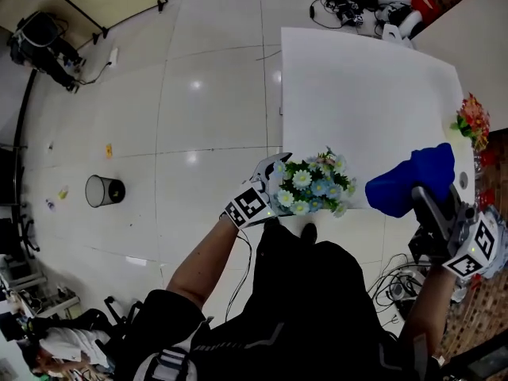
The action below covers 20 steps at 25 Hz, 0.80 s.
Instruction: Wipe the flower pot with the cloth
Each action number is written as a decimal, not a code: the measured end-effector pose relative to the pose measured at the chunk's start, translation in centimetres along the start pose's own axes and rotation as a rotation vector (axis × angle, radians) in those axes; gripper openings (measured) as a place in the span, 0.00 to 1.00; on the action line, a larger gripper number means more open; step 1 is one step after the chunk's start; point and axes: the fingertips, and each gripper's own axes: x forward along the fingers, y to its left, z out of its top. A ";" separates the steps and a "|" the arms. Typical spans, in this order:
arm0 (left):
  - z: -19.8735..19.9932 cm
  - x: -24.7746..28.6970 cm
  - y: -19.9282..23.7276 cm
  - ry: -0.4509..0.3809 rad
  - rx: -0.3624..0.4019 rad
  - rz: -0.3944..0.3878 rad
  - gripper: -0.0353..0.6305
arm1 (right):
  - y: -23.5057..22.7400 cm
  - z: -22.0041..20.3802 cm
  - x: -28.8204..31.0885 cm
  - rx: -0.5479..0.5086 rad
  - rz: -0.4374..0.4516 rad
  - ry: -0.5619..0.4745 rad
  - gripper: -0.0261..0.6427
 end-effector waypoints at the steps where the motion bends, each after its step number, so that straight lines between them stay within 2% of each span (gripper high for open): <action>1: 0.1 -0.8 -0.2 0.012 -0.029 -0.005 0.95 | 0.1 0.7 0.0 0.006 -0.009 -0.003 0.15; 3: 1.0 -2.7 -0.6 0.006 -0.083 -0.003 0.95 | 0.6 2.0 0.2 0.001 -0.025 -0.006 0.15; 5: 2.7 -5.1 -0.8 -0.043 -0.116 0.025 0.95 | 1.1 2.7 0.3 -0.014 -0.038 -0.009 0.15; 9: 7.3 -9.5 -1.6 -0.088 -0.082 0.056 0.95 | 2.4 3.8 0.0 -0.024 -0.052 -0.057 0.15; 11: 10.5 -11.4 -1.8 -0.137 -0.081 0.103 0.94 | 3.1 4.0 -0.4 -0.028 -0.060 -0.078 0.15; 14: 15.3 -13.6 -2.8 -0.237 -0.087 0.170 0.73 | 4.6 3.8 -1.7 -0.021 -0.056 -0.105 0.15; 16: 18.3 -14.3 -4.1 -0.268 -0.064 0.215 0.52 | 5.8 3.4 -3.0 -0.015 -0.036 -0.116 0.15; 20: 22.7 -14.1 -8.8 -0.310 -0.002 0.281 0.44 | 8.3 3.5 -6.2 -0.036 -0.017 -0.116 0.15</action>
